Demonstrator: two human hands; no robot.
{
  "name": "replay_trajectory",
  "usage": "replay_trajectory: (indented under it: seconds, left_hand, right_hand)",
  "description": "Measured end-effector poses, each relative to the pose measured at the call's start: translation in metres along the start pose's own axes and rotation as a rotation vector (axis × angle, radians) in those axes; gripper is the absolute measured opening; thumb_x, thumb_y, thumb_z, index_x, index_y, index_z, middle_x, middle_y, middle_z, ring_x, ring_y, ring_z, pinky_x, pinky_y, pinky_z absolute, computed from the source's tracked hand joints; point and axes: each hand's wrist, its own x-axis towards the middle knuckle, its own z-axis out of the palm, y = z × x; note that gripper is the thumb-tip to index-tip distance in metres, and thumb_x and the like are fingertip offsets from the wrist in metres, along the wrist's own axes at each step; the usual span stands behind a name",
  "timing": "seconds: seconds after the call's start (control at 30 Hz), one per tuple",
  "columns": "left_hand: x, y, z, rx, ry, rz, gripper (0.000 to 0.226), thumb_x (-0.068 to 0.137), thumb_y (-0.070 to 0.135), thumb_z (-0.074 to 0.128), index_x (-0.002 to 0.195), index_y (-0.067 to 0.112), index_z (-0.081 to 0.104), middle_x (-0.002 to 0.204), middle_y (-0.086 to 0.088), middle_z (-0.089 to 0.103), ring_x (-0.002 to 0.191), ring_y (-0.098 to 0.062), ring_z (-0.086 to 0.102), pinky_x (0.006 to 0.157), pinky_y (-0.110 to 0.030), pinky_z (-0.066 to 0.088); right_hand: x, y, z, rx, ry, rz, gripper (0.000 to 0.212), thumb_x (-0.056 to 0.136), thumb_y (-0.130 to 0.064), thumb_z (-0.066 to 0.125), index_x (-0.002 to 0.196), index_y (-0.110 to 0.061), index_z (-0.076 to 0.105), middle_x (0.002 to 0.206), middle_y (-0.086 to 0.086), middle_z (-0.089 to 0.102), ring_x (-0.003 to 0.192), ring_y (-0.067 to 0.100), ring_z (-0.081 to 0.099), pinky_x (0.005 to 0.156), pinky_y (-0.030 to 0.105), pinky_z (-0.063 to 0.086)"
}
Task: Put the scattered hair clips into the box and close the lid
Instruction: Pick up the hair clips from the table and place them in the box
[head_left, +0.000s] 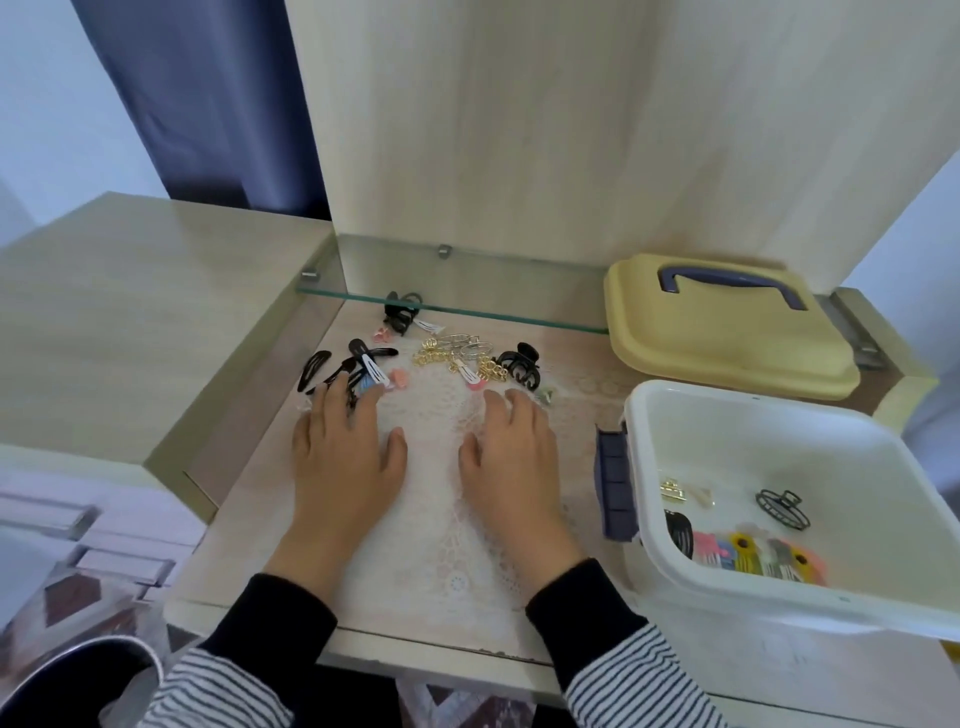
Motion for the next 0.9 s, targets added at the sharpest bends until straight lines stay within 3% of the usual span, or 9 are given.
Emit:
replay_trajectory:
  seconds: [0.13,0.33,0.43,0.57,0.7,0.9]
  left_hand:
    - [0.008,-0.005,-0.001,-0.031,0.053,-0.027,0.051,0.082,0.032,0.046,0.128,0.01,0.051,0.141,-0.013,0.044,0.133,-0.032,0.041,0.102,-0.046,0.038]
    - [0.004,-0.006,0.001,-0.048,0.098,-0.123,0.057,0.084,0.035,0.043,0.133,0.009,0.048,0.14,-0.009,0.047,0.131,-0.028,0.042,0.105,-0.044,0.033]
    - [0.003,-0.008,0.001,-0.081,0.111,-0.161,0.051,0.086,0.033,0.041,0.129,0.008,0.052,0.137,-0.01,0.051,0.13,-0.03,0.043,0.105,-0.046,0.032]
    - [0.003,-0.009,0.001,-0.124,0.15,-0.155,0.032,0.089,0.024,0.051,0.117,0.012,0.061,0.128,-0.007,0.055,0.126,-0.029,0.045,0.102,-0.05,0.034]
    - [0.003,-0.009,0.001,-0.128,0.145,-0.156,0.027,0.086,0.019,0.06,0.112,0.015,0.062,0.117,-0.005,0.06,0.118,-0.027,0.051,0.105,-0.053,0.031]
    - [0.003,-0.01,0.001,-0.165,0.141,-0.134,0.021,0.087,0.021,0.062,0.108,0.019,0.064,0.112,0.0,0.063,0.111,-0.023,0.056,0.11,-0.046,0.022]
  right_hand:
    - [0.015,0.008,0.009,-0.057,0.06,0.099,0.059,0.081,-0.029,0.059,0.134,-0.008,0.045,0.135,0.019,0.046,0.124,0.038,0.042,0.099,0.049,0.042]
    - [0.021,0.018,0.019,-0.11,0.054,0.252,0.07,0.084,-0.039,0.052,0.144,-0.008,0.033,0.148,0.024,0.031,0.135,0.041,0.027,0.109,0.052,0.025]
    - [0.019,0.019,0.021,-0.115,0.074,0.257,0.064,0.084,-0.038,0.053,0.137,-0.005,0.043,0.138,0.022,0.043,0.128,0.04,0.036,0.106,0.051,0.03]
    - [0.018,0.019,0.018,-0.063,0.136,0.162,0.053,0.081,-0.028,0.058,0.128,-0.005,0.049,0.115,0.015,0.056,0.104,0.032,0.051,0.093,0.043,0.04]
    - [0.017,0.019,0.016,-0.017,0.158,0.172,0.054,0.08,-0.024,0.06,0.128,-0.003,0.047,0.112,0.014,0.056,0.1,0.03,0.05,0.089,0.039,0.041]
    - [0.016,0.02,0.017,-0.059,0.19,0.232,0.033,0.077,-0.021,0.06,0.103,-0.001,0.058,0.095,0.016,0.056,0.087,0.03,0.047,0.079,0.038,0.039]
